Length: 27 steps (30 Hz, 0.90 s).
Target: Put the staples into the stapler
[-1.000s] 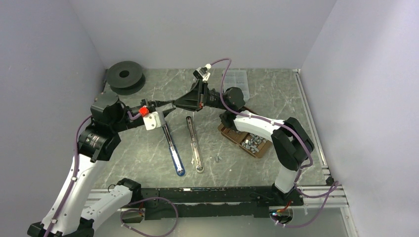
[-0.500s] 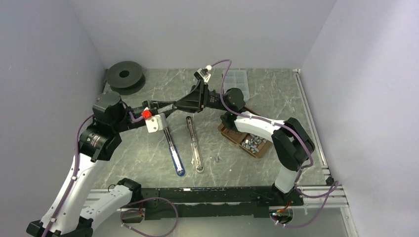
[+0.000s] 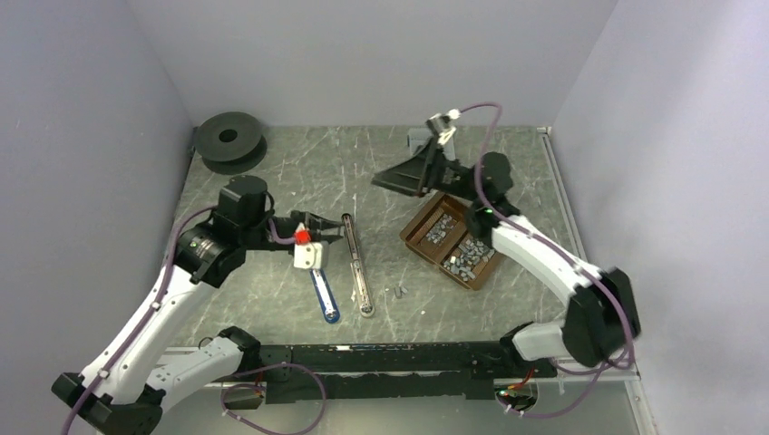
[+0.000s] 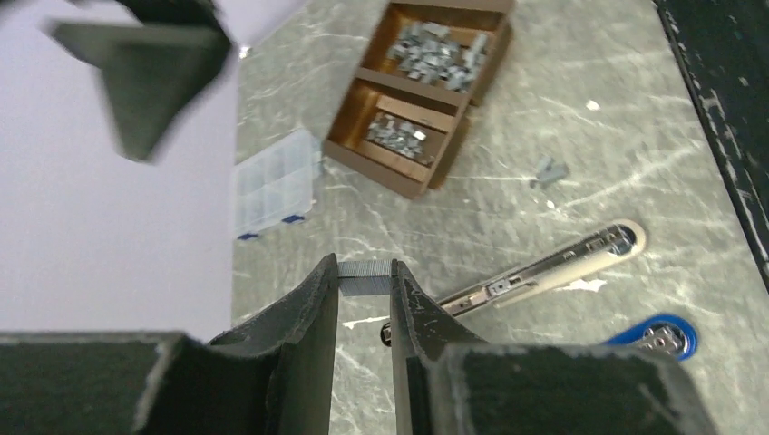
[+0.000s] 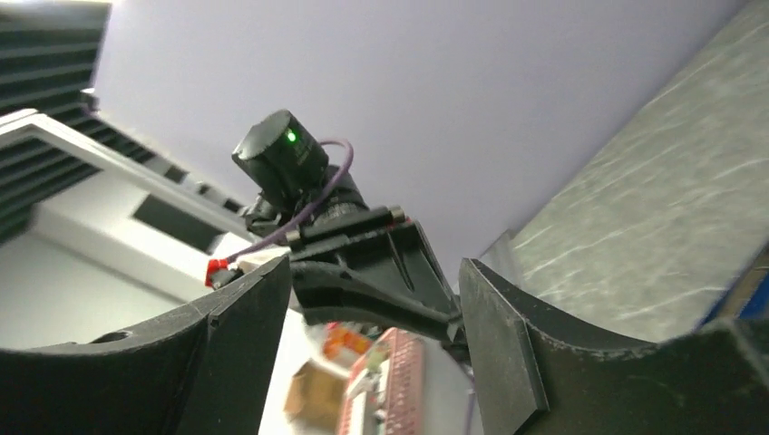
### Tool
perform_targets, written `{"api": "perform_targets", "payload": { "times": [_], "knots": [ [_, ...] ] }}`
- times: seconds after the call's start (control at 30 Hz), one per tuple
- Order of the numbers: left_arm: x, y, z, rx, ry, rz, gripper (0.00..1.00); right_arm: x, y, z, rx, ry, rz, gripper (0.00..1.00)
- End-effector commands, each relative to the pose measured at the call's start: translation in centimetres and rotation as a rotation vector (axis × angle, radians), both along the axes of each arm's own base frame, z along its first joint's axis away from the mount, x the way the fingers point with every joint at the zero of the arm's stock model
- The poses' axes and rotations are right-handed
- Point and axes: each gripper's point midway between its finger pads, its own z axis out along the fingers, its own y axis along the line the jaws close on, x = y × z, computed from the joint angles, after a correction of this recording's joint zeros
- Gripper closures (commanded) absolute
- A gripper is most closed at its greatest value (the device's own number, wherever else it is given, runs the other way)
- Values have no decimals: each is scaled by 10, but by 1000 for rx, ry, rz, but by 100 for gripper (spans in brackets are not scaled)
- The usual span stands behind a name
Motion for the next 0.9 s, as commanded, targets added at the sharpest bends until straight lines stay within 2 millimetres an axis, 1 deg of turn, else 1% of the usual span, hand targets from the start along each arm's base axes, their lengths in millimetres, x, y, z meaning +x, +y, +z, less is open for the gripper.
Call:
{"api": "perform_targets", "payload": {
  "times": [0.0,0.1,0.17,0.2,0.37,0.47,0.63,0.73,0.87],
  "knots": [
    [-23,-15,-29,81,-37,-171,100,11,-32,-11,-234,-155,-213,26],
    [-35,-29,-47,135,-94,-291,100,26,-54,-32,-408,-142,-349,24],
    [-42,-40,-58,167,-135,-373,100,34,-70,-52,-502,-95,-422,23],
    [-44,-46,-68,188,-140,-410,100,35,-77,-64,-542,-64,-446,23],
    [-53,-79,-104,300,-150,-572,100,42,-112,-98,-646,15,-588,23],
    [-62,-97,-134,414,-127,-662,100,43,-129,-118,-718,63,-652,23],
    [-75,-113,-194,682,-84,-769,100,39,-150,-135,-790,89,-718,23],
    [-74,-127,-220,808,-66,-762,100,35,-157,-138,-808,96,-737,23],
    [-71,-145,-249,922,-19,-712,100,30,-163,-143,-821,108,-747,23]
  ]
}}
